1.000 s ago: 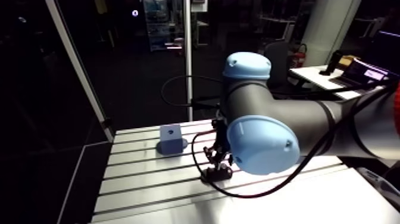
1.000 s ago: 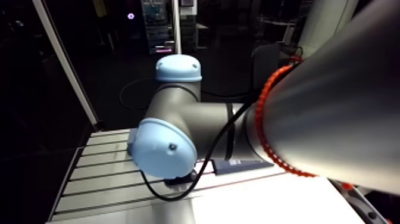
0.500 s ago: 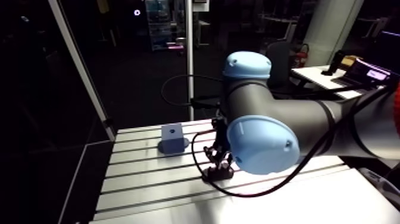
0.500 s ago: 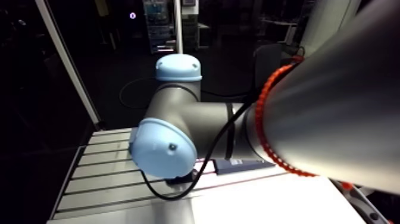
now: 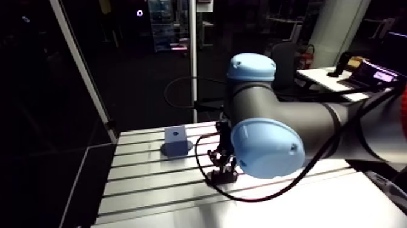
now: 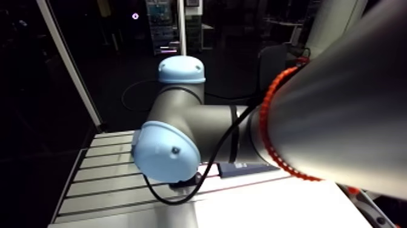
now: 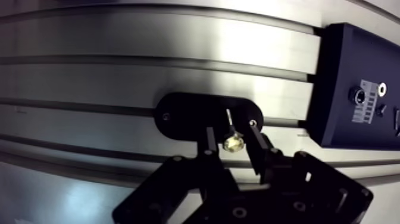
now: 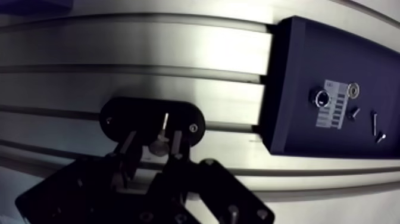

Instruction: Pick up the M10 bolt and insert it into the hex recess until seated.

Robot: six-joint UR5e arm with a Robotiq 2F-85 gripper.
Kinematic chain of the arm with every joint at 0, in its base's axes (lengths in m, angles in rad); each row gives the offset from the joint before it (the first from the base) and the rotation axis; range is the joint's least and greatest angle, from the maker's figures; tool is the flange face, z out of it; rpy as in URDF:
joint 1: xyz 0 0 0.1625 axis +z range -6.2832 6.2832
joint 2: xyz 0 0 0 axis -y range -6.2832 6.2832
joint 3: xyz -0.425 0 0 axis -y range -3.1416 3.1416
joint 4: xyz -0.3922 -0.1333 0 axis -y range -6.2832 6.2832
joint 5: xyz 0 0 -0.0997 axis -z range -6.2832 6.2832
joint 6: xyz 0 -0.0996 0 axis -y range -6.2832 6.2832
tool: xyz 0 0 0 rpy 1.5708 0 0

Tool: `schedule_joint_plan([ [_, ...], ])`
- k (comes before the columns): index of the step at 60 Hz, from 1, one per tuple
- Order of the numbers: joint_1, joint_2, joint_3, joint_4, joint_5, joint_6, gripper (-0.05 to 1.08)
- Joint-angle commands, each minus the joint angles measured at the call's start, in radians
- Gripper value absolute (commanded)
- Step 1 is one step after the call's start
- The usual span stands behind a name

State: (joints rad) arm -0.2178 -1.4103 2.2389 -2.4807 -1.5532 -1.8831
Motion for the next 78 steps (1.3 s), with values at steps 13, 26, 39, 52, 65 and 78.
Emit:
schedule_joint_plan([
  [13, 0.000, 0.000, 0.002, 0.000, -0.001, 0.000, 0.62],
  [26, 0.000, 0.000, 0.002, -0.001, -0.003, 0.000, 0.64],
  [39, 0.000, 0.000, 0.002, -0.001, -0.003, 0.000, 0.65],
  [52, 0.000, 0.001, 0.000, -0.001, -0.003, 0.000, 0.66],
  [65, -0.002, 0.001, 0.000, -0.001, -0.003, 0.000, 0.66],
  [78, -0.002, 0.001, 0.000, -0.001, -0.004, -0.001, 0.67],
])
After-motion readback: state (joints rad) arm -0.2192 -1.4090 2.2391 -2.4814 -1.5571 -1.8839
